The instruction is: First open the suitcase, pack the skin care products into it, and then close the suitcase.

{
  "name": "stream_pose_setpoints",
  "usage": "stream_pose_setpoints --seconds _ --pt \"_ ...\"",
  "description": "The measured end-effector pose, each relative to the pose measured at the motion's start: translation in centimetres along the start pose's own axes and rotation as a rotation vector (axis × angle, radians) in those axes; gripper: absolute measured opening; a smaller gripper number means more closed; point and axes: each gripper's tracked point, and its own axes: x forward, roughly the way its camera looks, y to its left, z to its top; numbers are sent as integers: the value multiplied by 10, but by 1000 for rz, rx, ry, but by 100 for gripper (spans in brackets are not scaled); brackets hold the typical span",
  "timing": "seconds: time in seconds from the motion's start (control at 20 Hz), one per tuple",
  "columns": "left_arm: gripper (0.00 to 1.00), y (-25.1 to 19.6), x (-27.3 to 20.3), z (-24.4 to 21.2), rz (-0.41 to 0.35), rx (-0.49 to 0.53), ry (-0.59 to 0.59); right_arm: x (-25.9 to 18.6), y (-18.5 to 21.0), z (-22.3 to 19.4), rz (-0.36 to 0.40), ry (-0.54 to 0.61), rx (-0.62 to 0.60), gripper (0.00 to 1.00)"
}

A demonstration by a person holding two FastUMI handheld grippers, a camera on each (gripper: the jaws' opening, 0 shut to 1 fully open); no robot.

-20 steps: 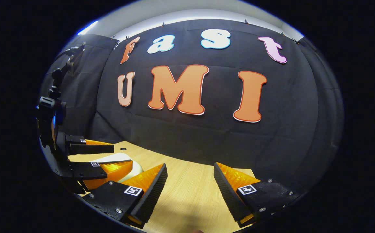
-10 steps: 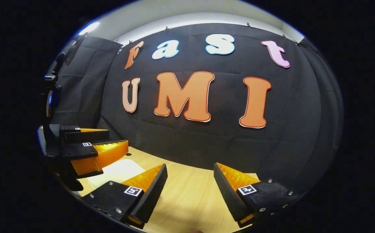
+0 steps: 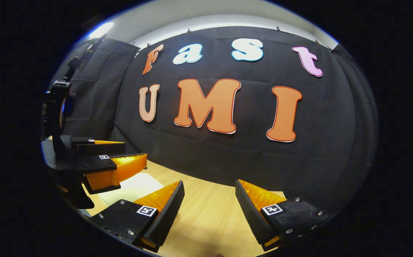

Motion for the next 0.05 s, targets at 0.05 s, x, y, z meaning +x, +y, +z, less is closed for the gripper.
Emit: stream_pose_setpoints --seconds 0.05 --pt "95 0 0 0 -1 -4 -3 0 -2 1 -4 -2 2 92"
